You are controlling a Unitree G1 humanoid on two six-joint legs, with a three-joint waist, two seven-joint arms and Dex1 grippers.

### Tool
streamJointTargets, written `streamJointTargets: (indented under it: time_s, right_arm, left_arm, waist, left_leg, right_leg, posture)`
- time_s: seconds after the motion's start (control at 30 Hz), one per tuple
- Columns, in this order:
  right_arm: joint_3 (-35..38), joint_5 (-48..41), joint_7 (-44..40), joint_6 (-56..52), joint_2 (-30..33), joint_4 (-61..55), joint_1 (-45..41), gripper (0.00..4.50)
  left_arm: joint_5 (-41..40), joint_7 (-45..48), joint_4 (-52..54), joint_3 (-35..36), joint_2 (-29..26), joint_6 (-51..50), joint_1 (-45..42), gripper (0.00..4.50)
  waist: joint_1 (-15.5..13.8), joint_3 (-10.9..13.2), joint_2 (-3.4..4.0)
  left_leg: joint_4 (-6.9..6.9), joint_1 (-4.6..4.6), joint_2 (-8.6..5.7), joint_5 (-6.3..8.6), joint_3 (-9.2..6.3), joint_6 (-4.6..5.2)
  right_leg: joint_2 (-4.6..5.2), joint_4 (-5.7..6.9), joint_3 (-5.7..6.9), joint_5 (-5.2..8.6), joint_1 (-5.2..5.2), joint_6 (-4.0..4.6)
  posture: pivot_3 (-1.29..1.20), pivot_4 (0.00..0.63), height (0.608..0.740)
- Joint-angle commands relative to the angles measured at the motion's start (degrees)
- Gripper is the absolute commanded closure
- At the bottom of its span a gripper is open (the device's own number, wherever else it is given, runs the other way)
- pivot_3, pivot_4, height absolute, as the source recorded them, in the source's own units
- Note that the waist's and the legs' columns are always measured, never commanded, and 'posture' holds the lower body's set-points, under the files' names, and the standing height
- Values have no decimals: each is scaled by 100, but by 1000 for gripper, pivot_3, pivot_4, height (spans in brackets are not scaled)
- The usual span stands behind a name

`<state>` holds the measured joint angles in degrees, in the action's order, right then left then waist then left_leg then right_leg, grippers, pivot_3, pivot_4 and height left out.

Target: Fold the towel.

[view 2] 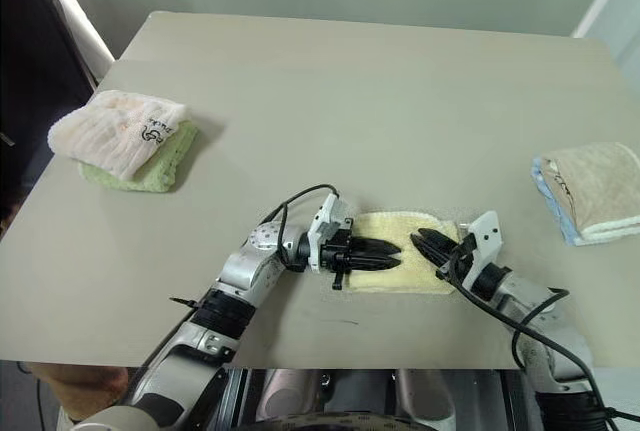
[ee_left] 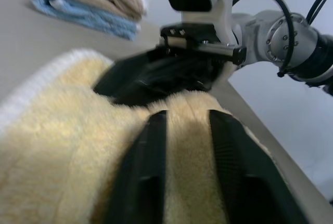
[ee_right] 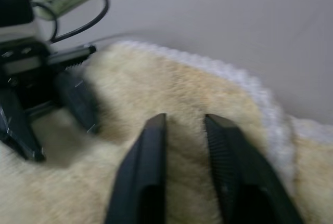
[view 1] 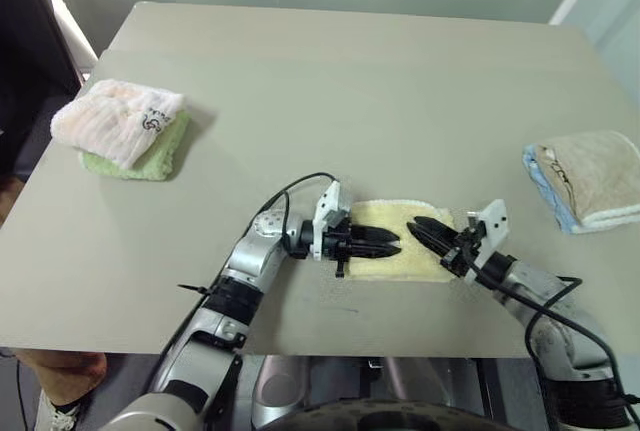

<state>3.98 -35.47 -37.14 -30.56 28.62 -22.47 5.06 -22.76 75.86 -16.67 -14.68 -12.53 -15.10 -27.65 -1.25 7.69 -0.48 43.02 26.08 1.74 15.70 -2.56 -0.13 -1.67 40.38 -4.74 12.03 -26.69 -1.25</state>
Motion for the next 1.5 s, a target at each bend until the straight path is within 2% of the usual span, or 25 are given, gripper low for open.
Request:
streamJointTargets:
  time_s: [0.03,0.1,0.17,0.2,0.23,0.4,0.57,0.73,0.9,1.07,1.2,1.5]
  right_arm:
    - [492,-698,-127,-387,228,-425,-250,1881]
    - [683,-1043,-154,-634,369,-496,-356,1194]
    - [1101,-1755,-17,-985,430,-450,-581,437]
    - [1317,-2108,68,-1170,486,-390,-694,103]
    - [1489,-2370,121,-1351,568,-324,-764,17]
    - [1932,-3063,-84,-2341,1398,229,-672,17]
    - [1654,-3138,-606,-3387,2340,876,-671,17]
    - [1375,-3010,-944,-3935,2685,1410,-986,17]
    - [648,-2734,-1109,-4377,2619,1812,-1591,17]
    - [108,-2347,-1224,-4399,2327,2139,-1885,17]
    - [-26,-2256,-1357,-4449,2057,2201,-2042,17]
    - [-129,-2221,-1412,-4619,1546,2148,-2390,17]
  left_arm:
    - [-44,38,250,101,-2,156,-266,1720]
    - [-176,12,359,189,-4,16,-339,999]
    - [-397,-57,622,333,-44,-235,-388,230]
    - [-494,-88,799,405,-101,-366,-387,0]
    - [-545,-127,939,457,-153,-438,-375,0]
    - [-599,-364,1483,699,-632,-689,-182,0]
    - [-747,-141,1929,817,-1494,-1147,275,0]
    - [-954,-383,2404,923,-1733,-1424,602,0]
    - [-1794,-867,3230,1239,-1896,-2507,743,0]
    - [-2303,-1027,3638,1362,-2403,-3358,593,0]
    - [-2227,-1157,3616,1357,-2555,-3309,449,0]
    - [-2178,-1349,3547,1260,-2403,-3121,484,0]
  waist:
    - [0,1,1]
    - [1,1,2]
    - [2,2,1]
    - [4,2,1]
    - [4,3,1]
    - [-8,3,1]
    - [6,3,4]
    - [23,3,4]
    - [46,4,4]
    - [65,2,5]
    - [123,0,-1]
    - [199,0,0]
  left_leg:
    - [-1,0,0,0,2,0]
    - [-1,0,-1,1,7,3]
    - [-1,-1,0,6,7,10]
    - [-3,0,0,6,9,11]
    - [-4,-1,0,6,11,11]
    - [-9,-4,1,4,8,14]
    - [-20,-2,1,8,10,15]
    - [-31,-2,1,10,13,14]
    - [-32,-3,2,9,13,17]
    - [-38,-8,6,8,14,18]
    - [-37,-21,8,6,14,18]
    - [-76,-45,15,-26,3,-14]
  right_leg:
    - [0,-2,-2,-1,0,2]
    - [1,-6,-4,1,1,-2]
    - [1,-11,-4,5,4,-8]
    - [1,-14,-4,9,3,-15]
    - [1,-15,-4,10,2,-17]
    - [1,-23,-4,14,7,-23]
    - [2,-34,-5,11,2,-18]
    - [3,-35,-5,10,-6,-13]
    - [3,-34,-3,0,-9,2]
    - [2,-34,-1,-19,-10,35]
    - [1,-35,0,-37,-6,51]
    - [-15,-30,0,-41,-11,56]
  posture:
    - [0,150,697]
    - [0,150,697]
    - [0,150,697]
    - [0,150,697]
    - [0,150,697]
    - [0,150,697]
    - [0,150,697]
    - [0,150,697]
    - [0,150,697]
    - [0,150,697]
    - [0,150,697]
    - [0,150,697]
